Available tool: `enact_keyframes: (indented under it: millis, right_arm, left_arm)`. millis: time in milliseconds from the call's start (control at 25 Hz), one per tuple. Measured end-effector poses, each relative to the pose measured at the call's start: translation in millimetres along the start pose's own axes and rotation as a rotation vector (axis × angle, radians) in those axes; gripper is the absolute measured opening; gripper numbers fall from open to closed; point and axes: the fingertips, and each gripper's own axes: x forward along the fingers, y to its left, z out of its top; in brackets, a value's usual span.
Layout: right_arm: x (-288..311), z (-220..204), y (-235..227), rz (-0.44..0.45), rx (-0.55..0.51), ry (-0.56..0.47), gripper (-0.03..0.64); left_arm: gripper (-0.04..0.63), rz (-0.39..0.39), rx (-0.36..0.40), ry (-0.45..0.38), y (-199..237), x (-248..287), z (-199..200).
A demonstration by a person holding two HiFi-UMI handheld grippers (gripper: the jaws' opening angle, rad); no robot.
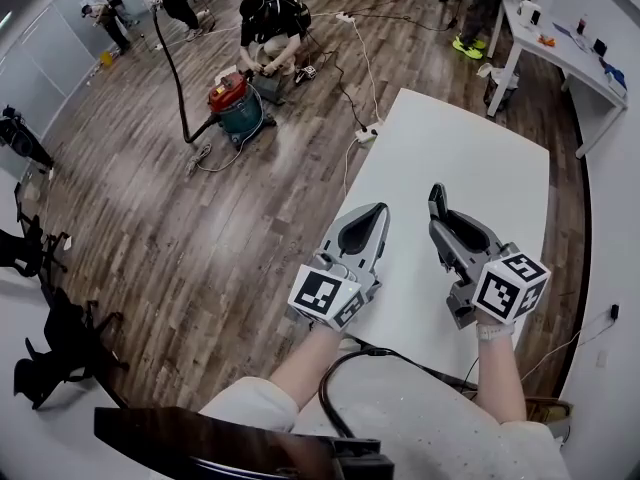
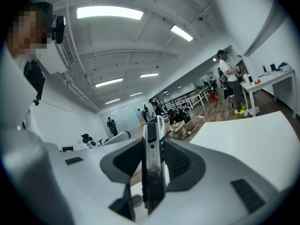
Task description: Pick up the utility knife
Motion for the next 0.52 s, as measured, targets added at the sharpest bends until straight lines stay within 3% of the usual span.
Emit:
enact_keyframes:
  millis: [520]
  right_arm:
    - [6, -6, 10, -0.007, -0.004, 0.017, 0.144]
  left_arm:
    - [0.006, 0.012, 0.003, 0.017, 10, -15, 0]
